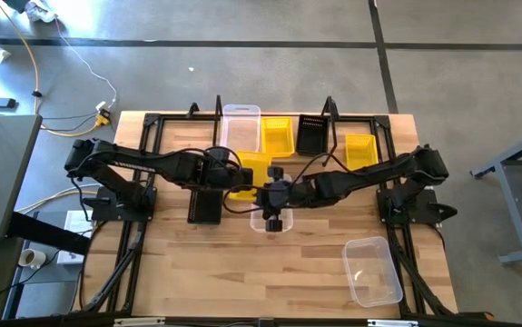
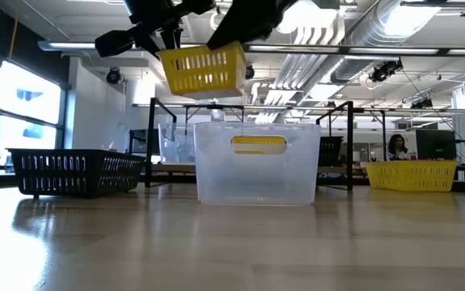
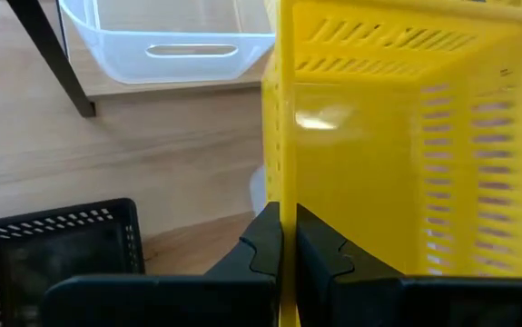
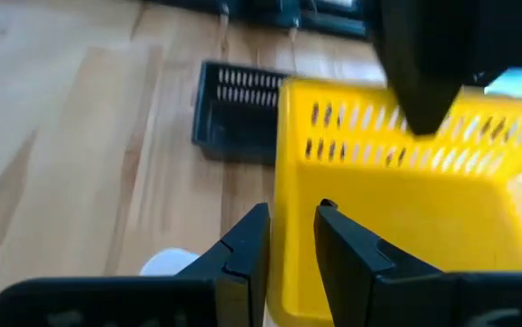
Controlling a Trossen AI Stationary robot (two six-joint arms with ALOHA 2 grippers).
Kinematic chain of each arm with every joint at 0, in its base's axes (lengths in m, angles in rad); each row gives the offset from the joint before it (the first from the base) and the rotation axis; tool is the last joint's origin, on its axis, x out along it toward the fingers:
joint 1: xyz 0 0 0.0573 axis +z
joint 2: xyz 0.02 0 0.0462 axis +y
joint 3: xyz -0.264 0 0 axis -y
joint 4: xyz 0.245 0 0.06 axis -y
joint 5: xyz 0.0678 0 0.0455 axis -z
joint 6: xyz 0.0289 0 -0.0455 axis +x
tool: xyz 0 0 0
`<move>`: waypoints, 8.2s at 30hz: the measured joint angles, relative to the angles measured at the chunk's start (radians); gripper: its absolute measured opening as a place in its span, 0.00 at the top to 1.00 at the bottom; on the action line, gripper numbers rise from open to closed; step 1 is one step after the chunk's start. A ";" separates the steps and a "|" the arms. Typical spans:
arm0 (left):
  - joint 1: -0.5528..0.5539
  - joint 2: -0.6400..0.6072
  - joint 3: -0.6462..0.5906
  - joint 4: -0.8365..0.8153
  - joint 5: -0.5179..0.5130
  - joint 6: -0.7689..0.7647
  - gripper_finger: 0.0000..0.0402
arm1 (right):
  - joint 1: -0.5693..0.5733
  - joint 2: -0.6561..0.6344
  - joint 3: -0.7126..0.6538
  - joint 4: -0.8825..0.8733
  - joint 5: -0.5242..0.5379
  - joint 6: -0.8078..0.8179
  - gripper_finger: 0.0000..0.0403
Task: Stack baskets on shelf by color
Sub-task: Stack the left yellow bin on the yellow bin on the shelf, then stack the top transparent bin on the transparent bin on the shelf
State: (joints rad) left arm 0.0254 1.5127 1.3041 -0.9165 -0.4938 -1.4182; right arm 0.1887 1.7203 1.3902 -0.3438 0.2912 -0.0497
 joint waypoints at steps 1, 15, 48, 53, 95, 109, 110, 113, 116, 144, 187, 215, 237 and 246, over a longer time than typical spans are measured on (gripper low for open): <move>0.000 -0.001 0.000 0.000 0.000 0.000 1.00 | 0.001 0.000 0.013 0.000 0.002 -0.008 0.81; 0.007 -0.001 0.000 0.000 -0.004 0.027 1.00 | -0.010 -0.002 0.050 -0.057 -0.062 0.077 0.81; 0.008 0.000 -0.001 0.091 0.082 0.162 0.91 | -0.007 0.060 0.050 -0.175 -0.012 0.197 0.99; 0.006 -0.001 -0.001 0.097 0.104 0.199 0.81 | 0.003 0.060 0.050 -0.198 0.000 0.243 1.00; 0.145 -0.225 0.000 0.107 0.203 0.771 0.67 | -0.110 -0.126 0.215 -0.738 0.197 0.036 1.00; 0.173 -0.224 0.000 0.106 0.204 0.803 0.67 | -0.407 -0.207 0.034 -0.449 -0.015 -0.319 1.00; 0.178 -0.224 0.000 0.106 0.205 0.803 0.67 | -0.418 -0.207 0.022 -0.427 -0.025 -0.343 1.00; 0.192 -0.224 0.000 0.106 0.206 0.809 0.67 | -0.446 -0.207 -0.008 -0.366 -0.077 -0.399 1.00; 0.207 -0.224 0.000 0.106 0.206 0.820 0.67 | -0.472 -0.207 -0.036 -0.318 -0.114 -0.409 1.00; 0.243 -0.223 0.000 0.106 0.195 0.861 0.67 | -0.512 -0.072 -0.113 -0.239 -0.140 -0.456 1.00; 0.243 -0.222 0.000 0.106 0.203 1.155 0.67 | -0.434 -0.109 -0.109 -0.246 -0.033 -0.164 0.76; 0.236 -0.222 0.000 0.090 0.386 1.239 0.67 | -0.271 -0.127 -0.108 -0.483 -0.293 1.201 0.76; 0.221 -0.222 0.000 0.098 0.378 1.265 0.67 | -0.278 0.120 -0.109 -0.471 -0.331 1.196 0.77; 0.166 -0.222 0.000 0.098 0.378 1.291 0.67 | -0.272 0.134 -0.109 -0.425 -0.330 1.189 0.98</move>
State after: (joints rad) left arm 0.1914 1.2903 1.3041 -0.8181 -0.1158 -0.1268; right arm -0.0835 1.8541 1.2816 -0.7688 -0.0383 1.1398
